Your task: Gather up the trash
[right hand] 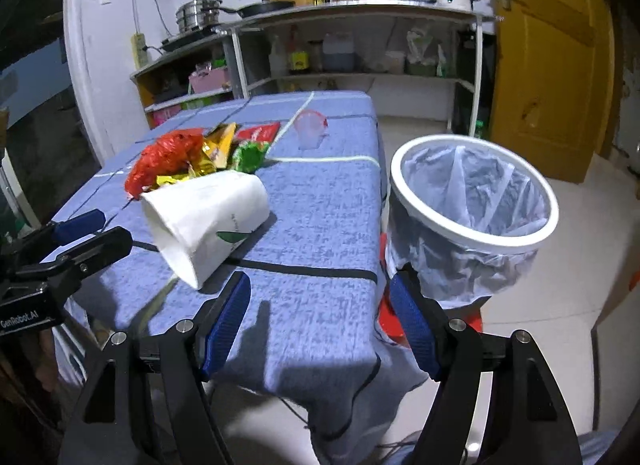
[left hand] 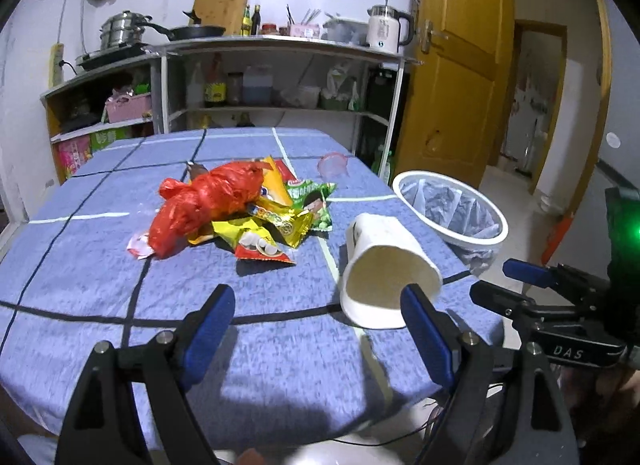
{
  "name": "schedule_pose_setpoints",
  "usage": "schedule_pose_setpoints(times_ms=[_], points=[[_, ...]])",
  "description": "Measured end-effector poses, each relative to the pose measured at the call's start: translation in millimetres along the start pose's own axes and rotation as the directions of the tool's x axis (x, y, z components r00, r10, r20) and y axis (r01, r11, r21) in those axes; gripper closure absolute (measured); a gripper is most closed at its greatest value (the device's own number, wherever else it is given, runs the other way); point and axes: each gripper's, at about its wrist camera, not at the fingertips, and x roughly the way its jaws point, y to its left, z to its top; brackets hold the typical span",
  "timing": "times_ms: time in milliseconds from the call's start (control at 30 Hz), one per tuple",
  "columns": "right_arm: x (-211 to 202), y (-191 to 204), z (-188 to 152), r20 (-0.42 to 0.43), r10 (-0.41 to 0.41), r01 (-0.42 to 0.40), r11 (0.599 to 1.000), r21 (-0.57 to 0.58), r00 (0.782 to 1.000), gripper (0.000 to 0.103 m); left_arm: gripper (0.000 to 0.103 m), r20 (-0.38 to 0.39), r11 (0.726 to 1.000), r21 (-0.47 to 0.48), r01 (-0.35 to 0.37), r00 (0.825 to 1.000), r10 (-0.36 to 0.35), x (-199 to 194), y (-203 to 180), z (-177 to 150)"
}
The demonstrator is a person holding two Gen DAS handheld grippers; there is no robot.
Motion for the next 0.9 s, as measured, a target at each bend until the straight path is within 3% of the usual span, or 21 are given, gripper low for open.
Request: schedule_pose_setpoints(times_ms=[133, 600, 900], points=[[-20.3, -0.1, -9.9, 0.049, -0.019, 0.018, 0.999, 0.028, 0.999, 0.03, 0.017, 0.027, 1.0, -0.014, -0.015, 1.0, 0.015, -12.6, -2.5, -3.4], [-56.1, -15.3, -27.7, 0.083, -0.12, 0.111, 0.988, 0.109, 0.989, 0.03, 0.017, 0.013, 0.998, -0.036, -0.048, 0.999, 0.048, -27.6, -12.5, -16.8], [-61.2, -18.2, -28.8, 0.081, -0.127, 0.118, 0.986, 0.114, 0.989, 0.03, 0.017, 0.024, 0.997, -0.039, -0.062, 0.998, 0.063, -30.4, -13.7, -17.0]])
